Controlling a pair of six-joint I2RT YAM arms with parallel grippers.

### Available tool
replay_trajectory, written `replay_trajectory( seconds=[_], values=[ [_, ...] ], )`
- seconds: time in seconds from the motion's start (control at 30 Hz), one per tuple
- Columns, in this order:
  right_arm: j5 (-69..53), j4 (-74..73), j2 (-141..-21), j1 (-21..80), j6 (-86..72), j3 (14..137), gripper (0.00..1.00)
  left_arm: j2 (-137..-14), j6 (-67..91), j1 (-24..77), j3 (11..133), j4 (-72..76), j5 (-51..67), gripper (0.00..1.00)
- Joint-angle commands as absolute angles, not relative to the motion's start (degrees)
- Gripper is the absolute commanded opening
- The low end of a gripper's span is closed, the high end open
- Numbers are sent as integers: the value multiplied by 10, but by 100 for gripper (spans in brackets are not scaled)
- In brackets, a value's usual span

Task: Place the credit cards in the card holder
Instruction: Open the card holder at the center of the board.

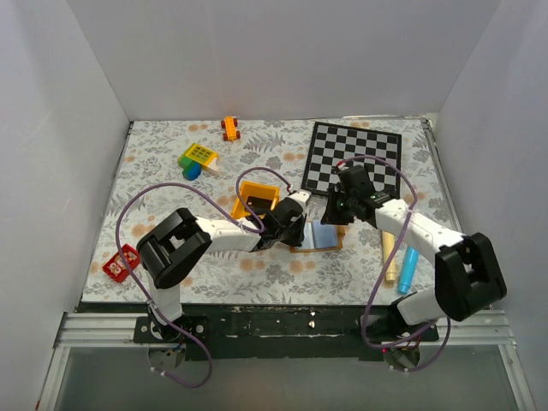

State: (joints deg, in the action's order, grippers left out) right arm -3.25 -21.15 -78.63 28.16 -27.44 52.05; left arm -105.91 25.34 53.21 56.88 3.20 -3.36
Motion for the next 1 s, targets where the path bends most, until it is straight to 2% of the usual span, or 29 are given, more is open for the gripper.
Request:
replay_trajectory(
  seconds=[0.0, 0.13, 0.3, 0.57, 0.97],
  values=[
    [-123, -138, -845, 280, -295, 518, 1, -1053, 247, 531, 566, -24, -35, 0],
    [-152, -128, -901, 280, -292, 533, 1, -1053, 247, 531, 567, -25, -33, 0],
    [-152, -120, -916, 280, -293, 526, 1, -1051, 248, 531, 565, -25, -34, 0],
    [-66, -201, -959, 280, -280, 548, 1, -1052, 248, 531, 563, -27, -36, 0],
    [60, -270, -941, 280, -265, 534, 1, -1056, 247, 531, 564, -29, -41, 0]
  ],
)
